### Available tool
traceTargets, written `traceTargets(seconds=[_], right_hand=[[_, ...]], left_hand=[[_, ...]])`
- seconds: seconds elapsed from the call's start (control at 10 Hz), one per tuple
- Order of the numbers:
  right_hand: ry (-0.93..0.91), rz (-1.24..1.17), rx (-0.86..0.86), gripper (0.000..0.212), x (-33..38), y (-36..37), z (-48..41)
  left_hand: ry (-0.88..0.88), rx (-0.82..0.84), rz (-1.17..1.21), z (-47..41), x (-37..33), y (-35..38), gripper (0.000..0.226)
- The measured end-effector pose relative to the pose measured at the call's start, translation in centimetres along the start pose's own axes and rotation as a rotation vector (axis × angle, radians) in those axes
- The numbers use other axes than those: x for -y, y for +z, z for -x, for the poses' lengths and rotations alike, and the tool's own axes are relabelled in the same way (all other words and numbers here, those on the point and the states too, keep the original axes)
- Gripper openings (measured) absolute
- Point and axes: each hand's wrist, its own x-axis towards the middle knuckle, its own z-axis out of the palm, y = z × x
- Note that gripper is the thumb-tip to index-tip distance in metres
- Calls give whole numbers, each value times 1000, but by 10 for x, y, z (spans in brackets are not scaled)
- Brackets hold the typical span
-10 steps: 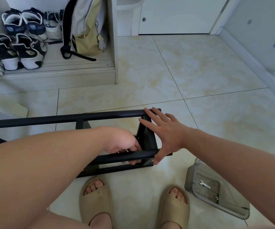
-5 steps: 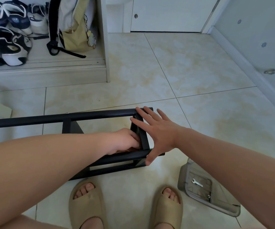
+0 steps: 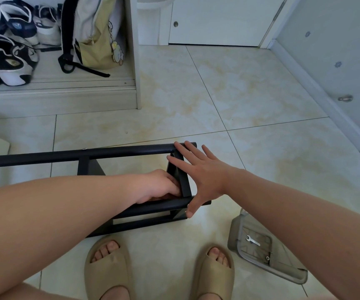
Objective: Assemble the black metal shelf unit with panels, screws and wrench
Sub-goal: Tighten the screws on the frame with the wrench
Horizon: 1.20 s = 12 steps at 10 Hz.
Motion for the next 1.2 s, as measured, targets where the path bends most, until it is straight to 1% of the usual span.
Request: traceTargets(seconds=[0.2, 0.4, 0.5, 0.6, 0.7, 0.8, 0.9, 1.0, 1.2], right_hand=[[0, -19, 1, 149, -1, 1, 0], [1, -11, -5, 148, -1, 1, 0], [-2, -13, -3, 148, -1, 1, 0], [-2, -15, -1, 148, -1, 0, 1], [-3, -16, 1, 148, -1, 0, 1], [0, -28, 2, 148, -1, 1, 0], [3, -33, 5, 148, -2, 1, 0], [6, -30, 8, 148, -3, 1, -2], [11, -33, 11, 148, -3, 0, -2]], left_hand=[[-38, 15, -5, -1, -2, 0, 15], [-8, 19, 41, -3, -2, 1, 16], [-25, 46, 85, -4, 1, -2, 14], [-29, 87, 141, -5, 4, -4, 19], [-25, 88, 137, -7, 5, -4, 18], [-9, 24, 28, -5, 2, -1, 14], [9, -19, -77, -2, -3, 3, 15], [-25, -34, -70, -2, -4, 3, 14], [-83, 16, 59, -2, -6, -1, 13]])
